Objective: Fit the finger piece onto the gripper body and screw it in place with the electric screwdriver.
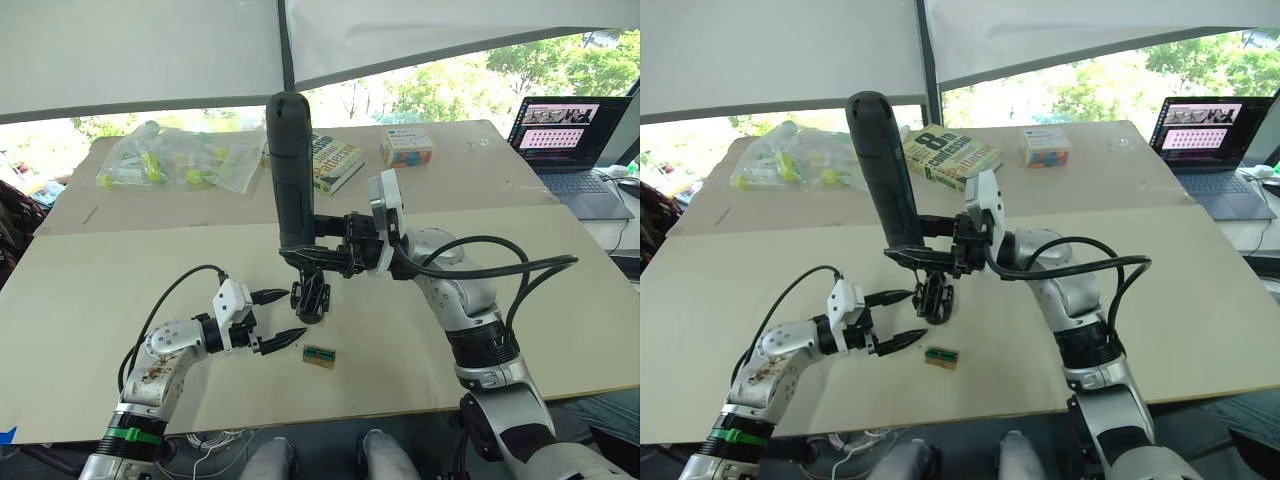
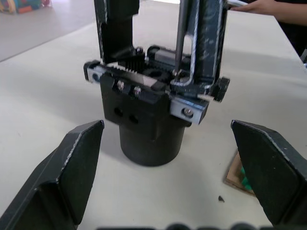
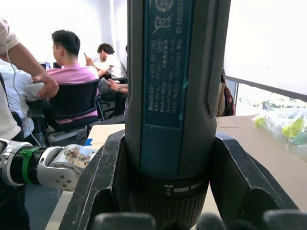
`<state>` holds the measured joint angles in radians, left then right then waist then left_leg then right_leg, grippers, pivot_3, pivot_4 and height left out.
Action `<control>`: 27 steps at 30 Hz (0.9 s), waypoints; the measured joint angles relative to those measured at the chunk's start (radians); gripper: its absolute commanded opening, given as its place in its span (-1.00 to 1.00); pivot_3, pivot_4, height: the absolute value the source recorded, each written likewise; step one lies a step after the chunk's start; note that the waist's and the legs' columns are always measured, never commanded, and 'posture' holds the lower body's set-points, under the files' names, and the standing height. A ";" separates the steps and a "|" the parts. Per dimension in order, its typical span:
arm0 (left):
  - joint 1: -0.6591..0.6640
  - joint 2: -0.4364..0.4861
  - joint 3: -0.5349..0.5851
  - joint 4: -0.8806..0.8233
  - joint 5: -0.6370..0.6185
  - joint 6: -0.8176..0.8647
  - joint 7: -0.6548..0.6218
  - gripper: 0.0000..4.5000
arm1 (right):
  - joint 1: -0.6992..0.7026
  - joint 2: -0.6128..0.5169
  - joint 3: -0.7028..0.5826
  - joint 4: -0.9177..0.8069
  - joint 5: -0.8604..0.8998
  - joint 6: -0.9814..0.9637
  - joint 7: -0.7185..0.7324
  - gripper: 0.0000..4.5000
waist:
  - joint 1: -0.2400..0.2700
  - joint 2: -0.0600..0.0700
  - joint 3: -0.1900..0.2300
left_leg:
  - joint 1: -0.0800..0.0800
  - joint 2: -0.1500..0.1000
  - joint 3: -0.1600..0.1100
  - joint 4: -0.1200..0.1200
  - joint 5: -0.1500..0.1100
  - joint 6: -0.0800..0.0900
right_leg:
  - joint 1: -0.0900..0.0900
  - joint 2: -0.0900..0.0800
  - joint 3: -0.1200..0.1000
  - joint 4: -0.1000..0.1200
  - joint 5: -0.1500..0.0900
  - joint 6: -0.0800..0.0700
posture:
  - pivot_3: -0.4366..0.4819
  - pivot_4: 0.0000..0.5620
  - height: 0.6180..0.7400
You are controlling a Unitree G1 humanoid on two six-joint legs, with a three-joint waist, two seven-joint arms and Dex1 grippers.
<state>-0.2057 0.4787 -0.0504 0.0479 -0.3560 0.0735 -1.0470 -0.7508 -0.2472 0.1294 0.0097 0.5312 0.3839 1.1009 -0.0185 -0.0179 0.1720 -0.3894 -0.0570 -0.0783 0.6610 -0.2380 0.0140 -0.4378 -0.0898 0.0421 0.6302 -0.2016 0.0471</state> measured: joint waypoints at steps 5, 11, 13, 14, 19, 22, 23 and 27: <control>-0.024 -0.013 -0.011 0.030 0.003 -0.003 0.006 1.00 | -0.001 -0.001 0.001 0.000 0.000 0.000 0.000 -0.15 | 0.000 0.000 0.000 | 0.000 0.000 0.000 0.000 0.000 0.000 | 0.000 0.000 0.000 0.000 0.000 0.000 | -0.05 -0.47 0.96; -0.062 -0.026 -0.019 0.080 0.023 -0.003 0.008 1.00 | -0.001 -0.002 0.002 0.000 0.000 0.000 -0.001 -0.15 | 0.000 0.000 0.000 | 0.000 0.000 0.000 0.000 0.000 0.000 | 0.000 0.000 0.000 0.000 0.000 0.000 | -0.05 -0.47 0.96; -0.077 -0.028 -0.023 0.099 0.030 -0.004 0.006 1.00 | -0.002 -0.002 0.003 0.000 0.000 0.000 -0.001 -0.15 | 0.000 0.000 0.000 | 0.000 0.000 0.000 0.000 0.000 0.000 | 0.000 0.000 0.000 0.000 0.000 0.000 | -0.05 -0.47 0.96; -0.089 -0.030 -0.030 0.118 0.039 -0.006 0.004 1.00 | -0.002 -0.003 0.003 0.000 0.000 0.000 -0.002 -0.15 | 0.000 0.000 0.000 | 0.000 0.000 0.000 0.000 0.000 0.000 | 0.000 0.000 0.000 0.000 0.000 0.000 | -0.05 -0.47 0.96; -0.137 -0.050 -0.054 0.190 0.059 -0.014 -0.011 1.00 | -0.003 -0.003 0.005 0.000 0.000 -0.002 -0.003 -0.15 | 0.000 0.000 0.000 | 0.000 0.000 0.000 0.000 0.000 0.000 | 0.000 0.000 0.000 0.000 0.000 0.000 | -0.05 -0.47 0.96; -0.166 -0.063 -0.062 0.219 0.069 -0.023 -0.014 1.00 | -0.003 -0.003 0.007 0.000 0.000 -0.002 -0.005 -0.15 | 0.000 0.000 0.000 | 0.000 0.000 0.000 0.000 0.000 0.000 | 0.000 0.000 0.000 0.001 0.000 0.000 | -0.05 -0.47 0.96; -0.177 -0.069 -0.063 0.229 0.077 -0.027 -0.014 1.00 | -0.003 -0.003 0.007 0.000 0.000 -0.002 -0.006 -0.15 | 0.000 0.000 0.000 | 0.000 -0.001 0.000 0.000 0.000 0.000 | 0.000 0.000 0.000 0.001 0.000 0.000 | -0.05 -0.47 0.96; -0.206 -0.087 -0.073 0.265 0.082 -0.035 -0.017 1.00 | -0.003 -0.003 0.008 0.000 0.000 -0.002 -0.012 -0.15 | 0.000 -0.001 0.000 | 0.000 0.000 0.000 0.000 0.000 0.000 | 0.000 0.000 0.000 0.001 0.000 0.000 | -0.05 -0.47 0.96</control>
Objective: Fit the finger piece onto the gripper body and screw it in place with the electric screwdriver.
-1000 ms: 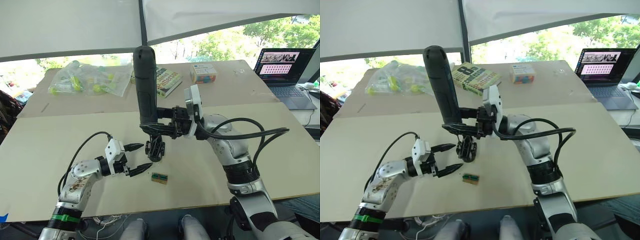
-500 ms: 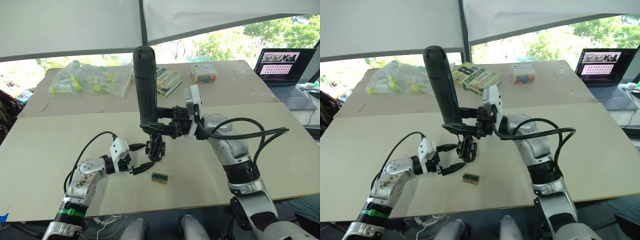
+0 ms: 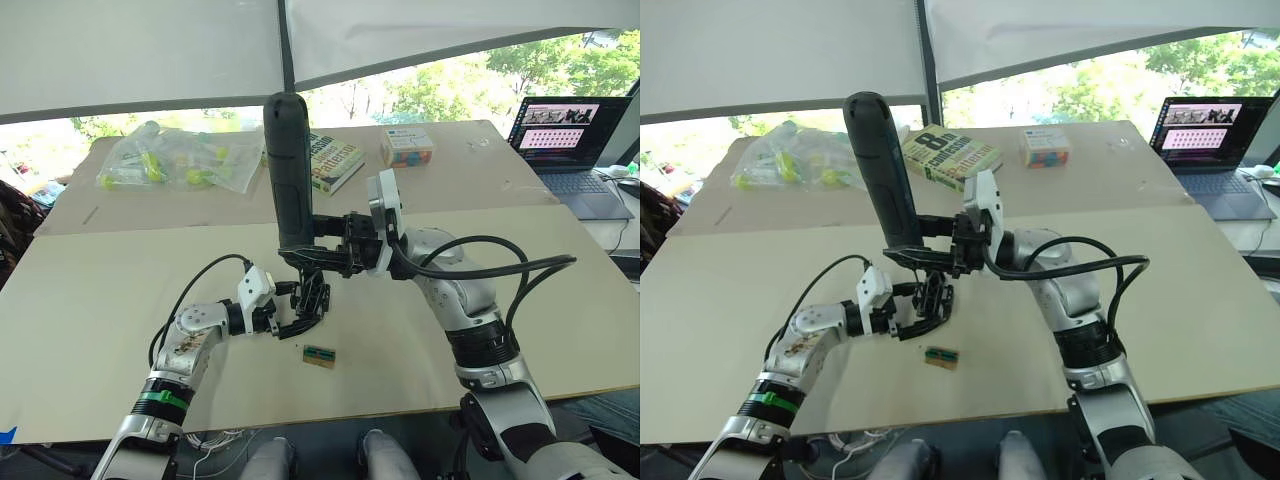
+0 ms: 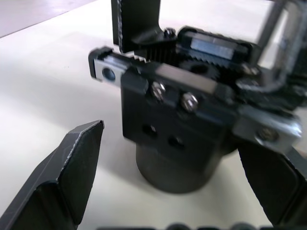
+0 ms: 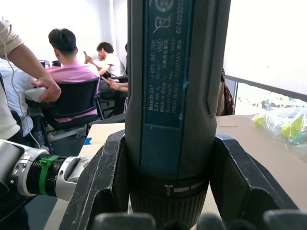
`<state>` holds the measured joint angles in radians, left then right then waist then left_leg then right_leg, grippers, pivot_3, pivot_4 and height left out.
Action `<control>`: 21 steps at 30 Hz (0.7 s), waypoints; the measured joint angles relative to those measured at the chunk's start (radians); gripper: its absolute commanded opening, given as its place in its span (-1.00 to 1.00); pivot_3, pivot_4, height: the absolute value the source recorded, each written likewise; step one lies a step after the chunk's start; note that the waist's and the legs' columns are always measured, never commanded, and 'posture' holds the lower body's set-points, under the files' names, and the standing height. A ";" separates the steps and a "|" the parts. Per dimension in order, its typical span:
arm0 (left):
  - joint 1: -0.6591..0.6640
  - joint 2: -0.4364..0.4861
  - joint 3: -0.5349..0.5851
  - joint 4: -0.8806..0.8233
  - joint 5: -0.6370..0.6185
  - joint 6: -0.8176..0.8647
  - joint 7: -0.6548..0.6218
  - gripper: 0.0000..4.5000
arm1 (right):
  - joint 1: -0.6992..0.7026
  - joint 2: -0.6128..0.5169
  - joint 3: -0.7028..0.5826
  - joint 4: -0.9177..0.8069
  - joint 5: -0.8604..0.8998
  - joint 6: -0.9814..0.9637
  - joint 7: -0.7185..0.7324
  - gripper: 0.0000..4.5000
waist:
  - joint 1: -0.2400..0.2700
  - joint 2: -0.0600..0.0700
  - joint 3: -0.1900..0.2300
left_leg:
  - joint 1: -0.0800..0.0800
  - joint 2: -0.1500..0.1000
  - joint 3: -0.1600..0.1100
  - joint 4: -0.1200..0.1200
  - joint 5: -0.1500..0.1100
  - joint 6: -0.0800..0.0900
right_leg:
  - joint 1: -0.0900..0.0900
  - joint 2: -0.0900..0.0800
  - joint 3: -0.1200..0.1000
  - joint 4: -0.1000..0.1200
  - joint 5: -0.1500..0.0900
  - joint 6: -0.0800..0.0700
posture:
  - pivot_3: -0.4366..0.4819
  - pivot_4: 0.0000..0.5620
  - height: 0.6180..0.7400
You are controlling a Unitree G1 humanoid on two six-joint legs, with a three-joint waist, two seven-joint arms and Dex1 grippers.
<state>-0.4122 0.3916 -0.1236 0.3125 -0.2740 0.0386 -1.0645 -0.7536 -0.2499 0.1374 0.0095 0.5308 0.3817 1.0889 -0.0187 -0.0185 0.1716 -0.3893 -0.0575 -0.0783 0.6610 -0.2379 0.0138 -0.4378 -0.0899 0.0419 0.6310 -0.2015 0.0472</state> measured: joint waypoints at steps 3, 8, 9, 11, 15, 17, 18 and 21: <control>-0.009 -0.005 -0.010 0.020 0.007 -0.010 -0.009 1.00 | 0.000 0.000 0.001 -0.001 0.000 0.000 -0.002 -0.15 | -0.001 0.000 0.000 | 0.000 0.000 0.000 0.000 0.000 0.000 | 0.000 0.000 0.000 0.000 0.000 0.000 | -0.05 -0.47 0.96; -0.012 -0.007 -0.013 0.038 0.015 -0.014 -0.017 1.00 | 0.000 -0.001 0.001 -0.001 0.000 0.000 -0.003 -0.15 | 0.000 0.000 0.000 | 0.000 0.000 0.000 0.000 0.000 0.000 | 0.000 0.000 0.000 0.000 0.000 0.000 | -0.05 -0.47 0.96; -0.012 -0.007 -0.013 0.042 0.017 -0.015 -0.018 1.00 | 0.000 -0.001 0.001 -0.001 0.000 0.000 -0.004 -0.15 | 0.000 0.000 0.000 | 0.000 0.000 0.000 0.000 0.000 0.000 | 0.000 0.000 0.000 0.000 0.000 0.000 | -0.05 -0.47 0.96; -0.013 -0.008 -0.014 0.048 0.018 -0.016 -0.019 1.00 | 0.000 -0.001 0.001 -0.001 0.000 0.000 -0.004 -0.15 | 0.000 0.000 0.000 | 0.000 0.000 0.000 0.000 0.000 0.000 | 0.000 0.000 0.000 0.000 0.000 0.000 | -0.05 -0.47 0.96; -0.019 -0.011 -0.014 0.061 0.020 -0.022 -0.025 1.00 | 0.000 -0.005 0.001 -0.002 0.000 0.000 -0.006 -0.15 | 0.000 0.000 0.000 | 0.000 0.000 0.000 0.000 0.000 0.000 | 0.000 0.000 0.000 0.000 0.000 0.000 | -0.05 -0.47 0.96; -0.024 -0.015 -0.013 0.073 0.020 -0.035 -0.026 1.00 | 0.000 -0.008 0.001 -0.002 0.000 0.000 -0.006 -0.15 | 0.001 0.000 0.000 | 0.000 0.000 0.000 0.000 0.000 0.000 | 0.000 0.000 0.000 0.000 0.000 0.000 | -0.05 -0.47 0.96; -0.025 -0.017 -0.013 0.079 0.021 -0.041 -0.026 1.00 | 0.000 -0.009 0.001 -0.002 0.000 0.000 -0.006 -0.15 | 0.001 0.000 0.000 | 0.000 0.000 0.000 0.000 0.000 0.000 | 0.000 0.000 0.000 0.000 0.000 0.000 | -0.05 -0.47 0.96; -0.034 -0.025 -0.013 0.098 0.027 -0.057 -0.027 1.00 | 0.000 -0.011 0.002 -0.003 0.000 0.000 -0.006 -0.15 | 0.002 0.000 -0.001 | 0.001 0.000 0.000 0.000 0.000 0.000 | 0.001 0.000 0.000 0.000 0.000 0.000 | -0.05 -0.47 0.96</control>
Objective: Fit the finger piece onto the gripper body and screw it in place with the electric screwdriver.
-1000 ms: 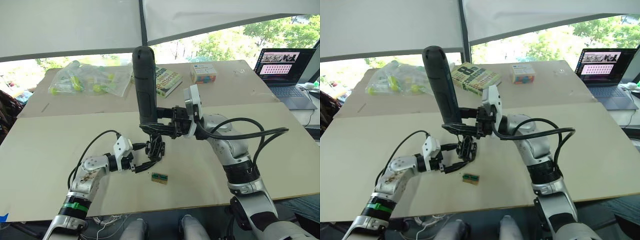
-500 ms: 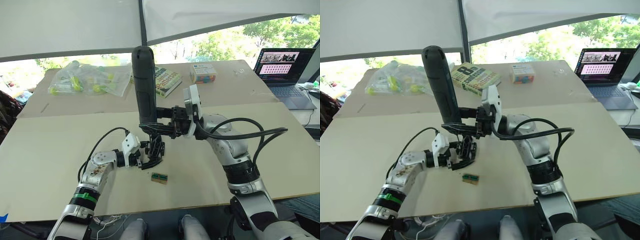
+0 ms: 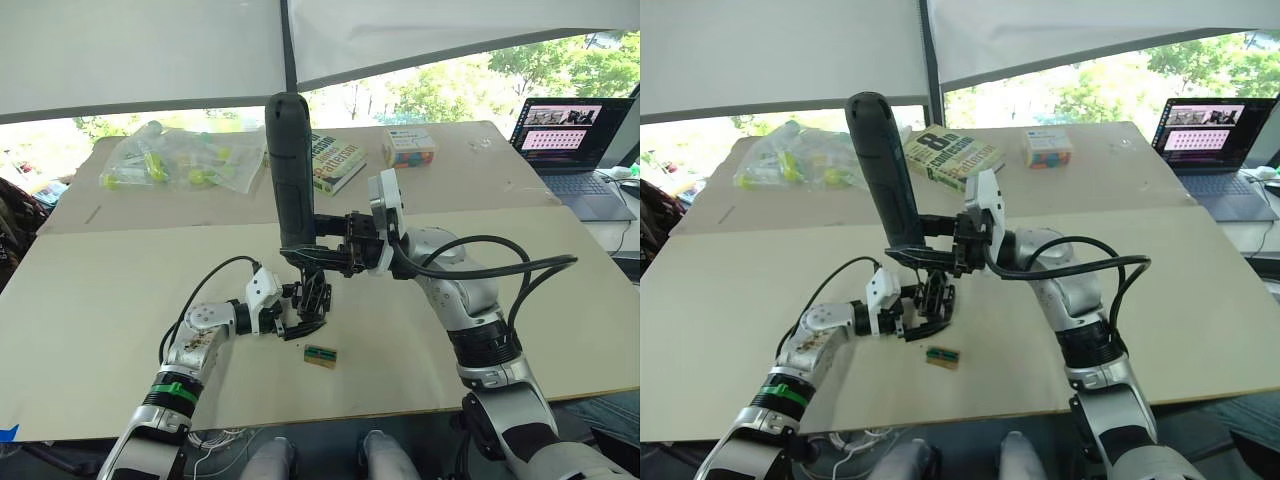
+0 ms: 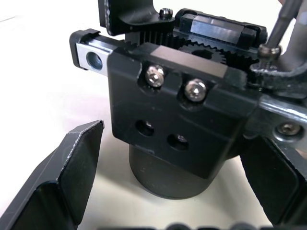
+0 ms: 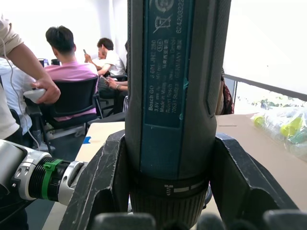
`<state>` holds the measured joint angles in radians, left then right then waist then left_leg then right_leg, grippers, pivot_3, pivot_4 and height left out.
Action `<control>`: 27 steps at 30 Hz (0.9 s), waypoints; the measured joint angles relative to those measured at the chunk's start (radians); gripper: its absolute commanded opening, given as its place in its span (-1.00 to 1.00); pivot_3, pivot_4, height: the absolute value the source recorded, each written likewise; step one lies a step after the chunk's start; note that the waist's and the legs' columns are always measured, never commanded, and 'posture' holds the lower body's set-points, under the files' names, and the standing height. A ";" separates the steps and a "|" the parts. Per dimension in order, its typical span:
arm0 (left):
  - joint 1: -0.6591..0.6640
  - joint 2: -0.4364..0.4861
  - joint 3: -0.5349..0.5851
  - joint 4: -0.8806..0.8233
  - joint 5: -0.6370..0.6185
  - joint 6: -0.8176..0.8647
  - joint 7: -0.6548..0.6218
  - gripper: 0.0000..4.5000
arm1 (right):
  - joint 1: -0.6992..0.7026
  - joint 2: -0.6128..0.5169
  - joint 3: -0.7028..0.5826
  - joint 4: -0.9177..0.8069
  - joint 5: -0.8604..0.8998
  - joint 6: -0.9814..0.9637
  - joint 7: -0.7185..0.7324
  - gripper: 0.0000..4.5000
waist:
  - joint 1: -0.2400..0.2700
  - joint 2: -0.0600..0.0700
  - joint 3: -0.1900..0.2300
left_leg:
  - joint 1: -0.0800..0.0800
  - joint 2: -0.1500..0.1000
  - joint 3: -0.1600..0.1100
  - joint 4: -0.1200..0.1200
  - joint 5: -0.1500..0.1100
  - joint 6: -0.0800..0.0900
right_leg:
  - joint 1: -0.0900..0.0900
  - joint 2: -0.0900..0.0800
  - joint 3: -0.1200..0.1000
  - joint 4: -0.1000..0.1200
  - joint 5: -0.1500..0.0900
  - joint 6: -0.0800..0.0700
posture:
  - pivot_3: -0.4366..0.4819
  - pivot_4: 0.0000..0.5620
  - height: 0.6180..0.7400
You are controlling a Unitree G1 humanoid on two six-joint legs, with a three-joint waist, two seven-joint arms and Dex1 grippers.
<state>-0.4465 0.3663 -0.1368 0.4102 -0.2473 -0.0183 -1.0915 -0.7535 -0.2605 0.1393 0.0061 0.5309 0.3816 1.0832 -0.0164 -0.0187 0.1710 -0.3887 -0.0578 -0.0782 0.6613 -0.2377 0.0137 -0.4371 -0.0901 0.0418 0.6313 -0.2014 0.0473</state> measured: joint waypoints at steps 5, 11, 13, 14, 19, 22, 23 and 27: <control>-0.010 -0.006 0.000 0.024 0.010 -0.025 -0.003 1.00 | 0.000 -0.002 0.003 -0.001 0.000 0.000 -0.002 -0.15 | 0.000 0.000 -0.001 | 0.000 0.000 0.000 0.000 0.000 0.000 | 0.000 0.000 0.000 0.000 0.000 0.000 | -0.05 -0.47 0.96; -0.012 -0.011 0.000 0.040 0.014 -0.048 -0.004 1.00 | 0.000 -0.003 0.004 -0.001 -0.001 0.000 -0.005 -0.15 | 0.001 0.000 -0.002 | 0.001 0.000 0.000 0.000 0.000 0.000 | 0.001 0.000 0.000 0.000 0.000 0.000 | -0.05 -0.47 0.96; -0.013 -0.012 0.000 0.043 0.015 -0.050 -0.004 0.89 | 0.000 -0.003 0.005 -0.001 -0.001 0.000 -0.005 -0.15 | 0.002 0.000 -0.002 | 0.001 0.000 0.000 0.000 0.000 0.000 | 0.001 0.000 0.000 0.000 0.000 0.000 | -0.05 -0.47 0.96; -0.014 -0.013 0.000 0.045 0.015 -0.050 -0.004 0.76 | 0.000 -0.003 0.005 -0.001 -0.001 0.000 -0.005 -0.15 | 0.002 0.000 -0.002 | 0.001 0.000 0.000 0.000 0.000 0.000 | 0.001 0.000 0.000 0.000 0.000 0.000 | -0.05 -0.47 0.96; -0.016 -0.019 0.001 0.058 0.021 -0.069 -0.011 0.04 | 0.000 -0.005 0.004 -0.007 -0.004 -0.007 -0.012 -0.15 | 0.003 0.000 -0.003 | 0.002 0.000 0.000 0.000 0.000 0.000 | 0.001 0.000 0.000 0.000 0.000 0.000 | -0.05 -0.47 0.96; -0.017 -0.020 0.001 0.062 0.023 -0.072 -0.011 0.04 | 0.001 -0.005 0.005 -0.007 -0.005 -0.007 -0.013 -0.15 | 0.003 0.000 -0.003 | 0.002 0.000 0.000 0.000 0.000 0.000 | 0.002 0.000 0.000 0.000 0.000 0.000 | -0.05 -0.47 0.96; -0.017 -0.020 0.001 0.063 0.024 -0.074 -0.011 0.04 | 0.001 -0.005 0.005 -0.007 -0.005 -0.007 -0.013 -0.15 | 0.003 0.000 -0.003 | 0.002 0.000 0.000 0.000 0.000 0.000 | 0.002 0.000 0.000 0.000 0.000 0.000 | -0.05 -0.47 0.96; -0.017 -0.020 0.001 0.063 0.024 -0.081 -0.011 0.04 | 0.003 -0.005 0.006 -0.011 -0.006 -0.007 -0.014 -0.15 | 0.003 0.000 -0.003 | 0.002 0.000 0.000 0.000 0.000 0.000 | 0.002 0.000 0.000 0.000 0.000 0.000 | -0.05 -0.47 0.96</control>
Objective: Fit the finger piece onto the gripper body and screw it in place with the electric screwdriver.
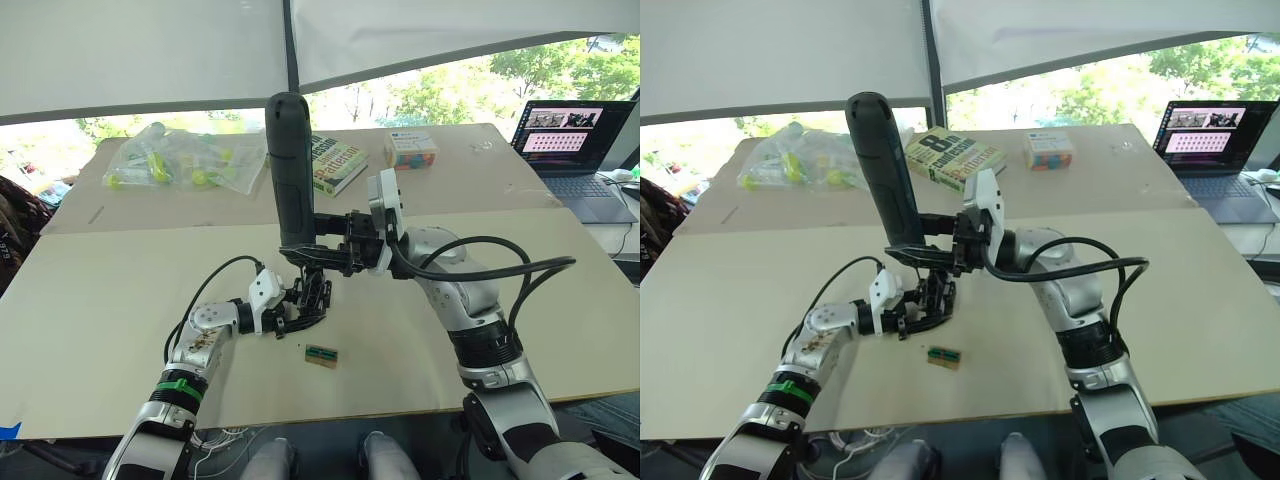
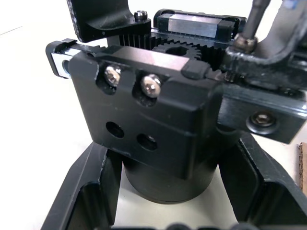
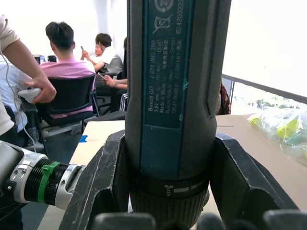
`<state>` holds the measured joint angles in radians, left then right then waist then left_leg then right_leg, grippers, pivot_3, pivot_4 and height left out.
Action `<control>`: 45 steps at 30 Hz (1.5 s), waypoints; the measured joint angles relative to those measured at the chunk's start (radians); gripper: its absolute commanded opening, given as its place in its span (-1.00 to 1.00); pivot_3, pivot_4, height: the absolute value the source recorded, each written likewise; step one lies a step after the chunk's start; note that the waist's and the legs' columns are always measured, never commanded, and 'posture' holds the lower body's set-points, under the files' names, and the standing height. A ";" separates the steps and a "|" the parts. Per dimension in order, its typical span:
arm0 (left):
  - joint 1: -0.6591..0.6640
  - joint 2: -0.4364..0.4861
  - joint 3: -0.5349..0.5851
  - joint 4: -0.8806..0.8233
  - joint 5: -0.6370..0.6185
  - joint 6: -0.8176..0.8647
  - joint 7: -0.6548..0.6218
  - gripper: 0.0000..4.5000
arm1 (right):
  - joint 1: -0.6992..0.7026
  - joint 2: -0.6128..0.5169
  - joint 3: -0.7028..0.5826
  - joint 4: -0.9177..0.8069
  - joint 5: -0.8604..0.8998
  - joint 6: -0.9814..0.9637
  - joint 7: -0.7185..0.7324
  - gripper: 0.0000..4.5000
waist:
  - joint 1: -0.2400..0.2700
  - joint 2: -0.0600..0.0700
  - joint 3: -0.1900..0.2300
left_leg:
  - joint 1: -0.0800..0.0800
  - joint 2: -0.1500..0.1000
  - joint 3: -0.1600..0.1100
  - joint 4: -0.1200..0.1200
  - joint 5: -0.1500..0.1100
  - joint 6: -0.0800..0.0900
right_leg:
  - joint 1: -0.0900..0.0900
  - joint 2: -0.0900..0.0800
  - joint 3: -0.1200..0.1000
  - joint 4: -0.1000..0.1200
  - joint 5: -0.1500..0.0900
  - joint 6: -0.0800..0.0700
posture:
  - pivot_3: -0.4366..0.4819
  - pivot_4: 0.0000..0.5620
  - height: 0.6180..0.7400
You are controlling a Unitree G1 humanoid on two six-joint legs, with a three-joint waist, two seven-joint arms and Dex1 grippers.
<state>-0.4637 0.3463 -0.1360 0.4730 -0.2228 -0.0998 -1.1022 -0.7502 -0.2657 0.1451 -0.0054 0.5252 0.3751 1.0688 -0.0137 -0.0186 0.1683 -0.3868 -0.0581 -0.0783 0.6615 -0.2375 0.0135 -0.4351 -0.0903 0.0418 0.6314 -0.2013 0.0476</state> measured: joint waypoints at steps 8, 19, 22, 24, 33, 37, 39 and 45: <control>0.003 -0.003 0.000 0.000 0.011 -0.006 0.002 0.04 | 0.009 0.000 0.000 -0.006 -0.006 -0.001 -0.004 -0.15 | 0.000 0.000 0.000 | 0.001 0.000 0.000 0.000 0.000 0.000 | 0.001 0.000 0.000 0.000 0.000 0.000 | -0.05 -0.47 0.96; 0.006 -0.011 0.003 0.001 0.012 0.004 0.010 0.04 | 0.015 0.004 0.001 0.018 -0.022 -0.024 -0.032 -0.15 | 0.000 0.000 -0.001 | 0.008 0.000 0.000 0.000 0.000 0.000 | 0.009 0.000 -0.001 -0.002 0.000 0.000 | -0.05 -0.47 0.96; 0.006 -0.015 0.006 0.007 0.012 0.012 0.012 0.04 | 0.015 0.006 0.007 0.030 -0.030 -0.036 -0.034 -0.15 | -0.001 0.000 -0.003 | 0.012 0.000 0.000 0.000 -0.001 0.001 | 0.013 0.000 -0.001 -0.003 0.000 0.001 | -0.05 -0.47 0.96; 0.006 -0.016 0.007 0.009 0.012 0.013 0.013 0.04 | 0.017 0.008 0.009 0.035 -0.030 -0.040 -0.034 -0.15 | -0.001 0.000 -0.004 | 0.012 0.000 0.000 0.000 -0.001 0.001 | 0.014 0.000 -0.001 -0.003 0.000 0.001 | -0.05 -0.47 0.96; 0.006 -0.017 0.008 0.013 0.014 0.014 0.014 0.04 | 0.032 0.007 0.020 0.029 -0.032 -0.040 -0.046 -0.15 | -0.001 0.000 -0.007 | 0.013 0.000 0.000 0.000 -0.001 0.001 | 0.014 0.000 -0.001 -0.003 0.000 0.001 | -0.05 -0.47 0.96; 0.006 -0.018 0.008 0.013 0.018 0.014 0.015 0.04 | 0.035 0.007 0.028 0.023 -0.032 -0.040 -0.049 -0.15 | -0.001 0.000 -0.008 | 0.013 0.000 0.000 0.000 -0.001 0.001 | 0.014 0.000 -0.001 -0.003 0.000 0.001 | -0.05 -0.47 0.96; 0.006 -0.019 0.009 0.014 0.020 0.014 0.015 0.04 | 0.035 0.007 0.032 0.023 -0.032 -0.040 -0.053 -0.15 | -0.001 0.000 -0.008 | 0.013 0.000 0.000 0.000 -0.001 0.001 | 0.014 0.000 -0.001 -0.003 0.000 0.001 | -0.05 -0.47 0.96; 0.006 -0.021 0.011 0.015 0.021 0.014 0.015 0.04 | 0.034 0.008 0.038 0.023 -0.033 -0.040 -0.068 -0.15 | -0.001 0.000 -0.008 | 0.014 0.000 0.000 0.000 -0.001 0.001 | 0.014 0.000 -0.001 -0.003 -0.001 0.001 | -0.05 -0.47 0.96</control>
<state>-0.4574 0.3249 -0.1250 0.4881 -0.2020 -0.0859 -1.0872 -0.7158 -0.2580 0.1833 0.0177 0.4926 0.3350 1.0010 -0.0145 -0.0186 0.1599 -0.3733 -0.0577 -0.0784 0.6613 -0.2381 0.0143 -0.4206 -0.0901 0.0412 0.6287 -0.2019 0.0485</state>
